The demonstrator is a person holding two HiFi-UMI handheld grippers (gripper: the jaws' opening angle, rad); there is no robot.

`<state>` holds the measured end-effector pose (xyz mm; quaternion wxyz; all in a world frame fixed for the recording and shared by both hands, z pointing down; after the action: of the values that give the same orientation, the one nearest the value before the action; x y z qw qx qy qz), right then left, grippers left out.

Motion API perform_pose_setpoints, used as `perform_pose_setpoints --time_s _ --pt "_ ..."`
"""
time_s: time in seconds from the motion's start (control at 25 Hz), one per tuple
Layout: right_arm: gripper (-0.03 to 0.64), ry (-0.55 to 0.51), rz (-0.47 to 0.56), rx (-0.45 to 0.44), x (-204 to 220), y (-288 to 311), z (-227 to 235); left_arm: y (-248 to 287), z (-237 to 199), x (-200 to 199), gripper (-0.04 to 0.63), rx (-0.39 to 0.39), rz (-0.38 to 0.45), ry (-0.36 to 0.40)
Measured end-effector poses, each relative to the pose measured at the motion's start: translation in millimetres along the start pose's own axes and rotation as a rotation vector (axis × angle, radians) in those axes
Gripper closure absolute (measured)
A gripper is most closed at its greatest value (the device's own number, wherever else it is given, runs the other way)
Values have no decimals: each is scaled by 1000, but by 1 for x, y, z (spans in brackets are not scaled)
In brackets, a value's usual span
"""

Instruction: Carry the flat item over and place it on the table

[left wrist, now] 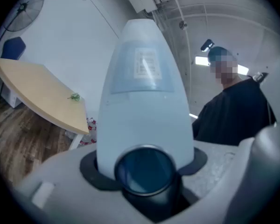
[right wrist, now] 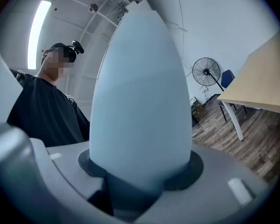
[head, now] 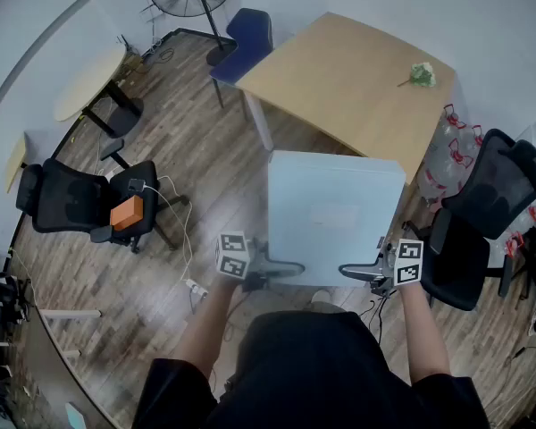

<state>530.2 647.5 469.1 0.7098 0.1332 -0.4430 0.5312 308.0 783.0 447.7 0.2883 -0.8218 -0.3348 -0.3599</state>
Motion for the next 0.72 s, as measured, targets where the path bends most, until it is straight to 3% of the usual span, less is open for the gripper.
perform_pose_setpoints --time_s 0.72 --pt "327 72 -34 -14 -20 -22 42 23 -34 4 288 -52 42 -41"
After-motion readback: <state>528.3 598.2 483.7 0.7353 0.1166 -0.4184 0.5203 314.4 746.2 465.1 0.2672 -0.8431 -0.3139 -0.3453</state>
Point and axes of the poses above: the fingertips, and each gripper's own axes: y forward along the fingers, z to its right, x out of its underside, the point moved 9 cm from there along -y, backward along the fingers, and after that the axes turned 15 degrees about z, right-handed, at the moved point
